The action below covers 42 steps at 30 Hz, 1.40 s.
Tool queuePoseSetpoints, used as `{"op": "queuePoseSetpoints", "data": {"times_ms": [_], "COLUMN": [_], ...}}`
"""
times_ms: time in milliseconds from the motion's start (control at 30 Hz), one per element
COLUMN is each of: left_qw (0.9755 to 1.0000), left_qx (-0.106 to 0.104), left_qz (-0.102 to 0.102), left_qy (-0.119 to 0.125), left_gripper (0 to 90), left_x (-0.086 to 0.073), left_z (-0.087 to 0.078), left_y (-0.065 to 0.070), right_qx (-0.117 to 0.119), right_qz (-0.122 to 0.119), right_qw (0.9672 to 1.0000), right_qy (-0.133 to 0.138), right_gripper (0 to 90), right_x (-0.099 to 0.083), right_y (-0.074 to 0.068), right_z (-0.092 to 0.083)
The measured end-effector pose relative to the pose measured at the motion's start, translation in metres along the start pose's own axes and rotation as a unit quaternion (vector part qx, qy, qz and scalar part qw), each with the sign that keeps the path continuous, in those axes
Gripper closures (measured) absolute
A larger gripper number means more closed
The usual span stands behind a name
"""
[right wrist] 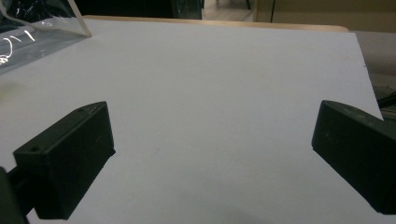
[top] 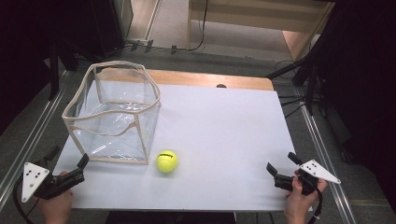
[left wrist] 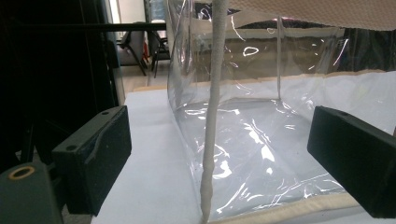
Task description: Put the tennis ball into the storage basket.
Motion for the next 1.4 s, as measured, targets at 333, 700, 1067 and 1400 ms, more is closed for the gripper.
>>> {"op": "queuePoseSetpoints", "data": {"times_ms": [333, 700, 1067, 1400], "left_qw": [1.0000, 1.0000, 1.0000, 1.0000], "left_qx": [0.000, 0.000, -0.001, -0.001], "left_qz": [0.000, 0.007, 0.007, 0.008], "left_qy": [-0.001, -0.005, -0.002, -0.004], "left_gripper": [6.7, 6.7, 6.7, 6.8], "left_x": [0.000, -0.001, -0.001, -0.001], "left_z": [0.000, 0.000, 0.000, 0.001], "left_y": [0.000, 0.000, 0.000, 0.001], "right_qx": [-0.015, 0.012, 0.051, 0.078], "right_qz": [-0.003, -0.029, -0.076, -0.100], "right_qw": [0.9998, 0.9991, 0.9942, 0.9890], "right_qy": [-0.011, -0.029, -0.056, -0.076], "right_gripper": [0.0, 0.0, 0.0, 0.0], "right_x": [0.007, 0.023, 0.043, 0.059], "right_y": [0.000, -0.019, -0.049, -0.071], "right_z": [-0.002, 0.002, 0.018, 0.035]}}
Point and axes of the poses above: each handheld gripper's, and its own axes: z roughly forward along the jaws, x roughly out of its top, y roughly to its right, the point moved 7 cm from there along z, roughly forward along the jaws, and after that the axes turned 12 degrees about -y, right-handed, at the moved point
